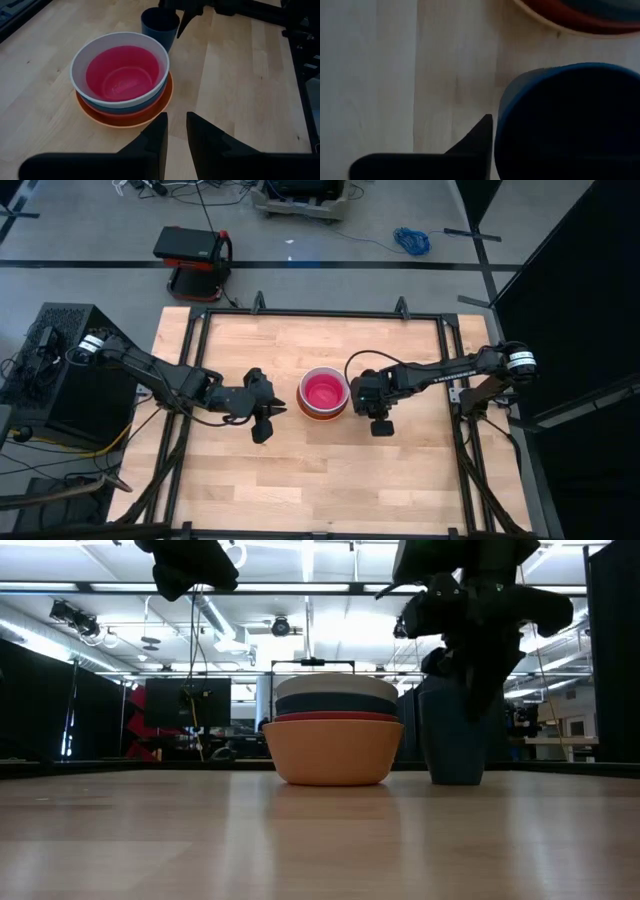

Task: Nest bowls inside each other
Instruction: Move the blue cup beside of the stacked bowl, then return to Home Position

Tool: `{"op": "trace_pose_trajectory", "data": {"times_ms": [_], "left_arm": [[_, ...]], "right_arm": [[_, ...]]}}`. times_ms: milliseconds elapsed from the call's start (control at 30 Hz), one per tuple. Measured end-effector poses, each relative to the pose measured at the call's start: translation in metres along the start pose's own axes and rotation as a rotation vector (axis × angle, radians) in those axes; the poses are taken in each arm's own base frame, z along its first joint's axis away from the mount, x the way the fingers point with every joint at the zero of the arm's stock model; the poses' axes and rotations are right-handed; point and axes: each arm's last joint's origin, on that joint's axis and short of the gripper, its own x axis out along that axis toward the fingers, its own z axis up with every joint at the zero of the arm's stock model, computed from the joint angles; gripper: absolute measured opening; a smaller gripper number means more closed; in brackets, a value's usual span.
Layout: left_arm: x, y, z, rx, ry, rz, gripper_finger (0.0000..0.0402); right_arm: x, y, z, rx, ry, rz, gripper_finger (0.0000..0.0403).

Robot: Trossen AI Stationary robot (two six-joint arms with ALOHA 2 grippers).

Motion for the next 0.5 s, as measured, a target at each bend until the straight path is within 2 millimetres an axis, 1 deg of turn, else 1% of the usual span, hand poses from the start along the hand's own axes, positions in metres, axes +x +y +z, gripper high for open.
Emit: {"op": "trace_pose_trajectory", "data": {"times_ms": [200, 500], "left_arm": [[0.0, 0.0, 0.0, -0.002, 0.0, 0.0, 0.0058], [0.0, 0.0001, 0.0, -0.002, 0.0, 0.0, 0.0058]], "right_arm": [[-0.0004, -0.0002, 0.0002, 0.0, -0.001, -0.007, 0.0107], [-0.0044, -0.0001, 0.0004, 0.0, -0.015, -0.009, 0.0144]]}}
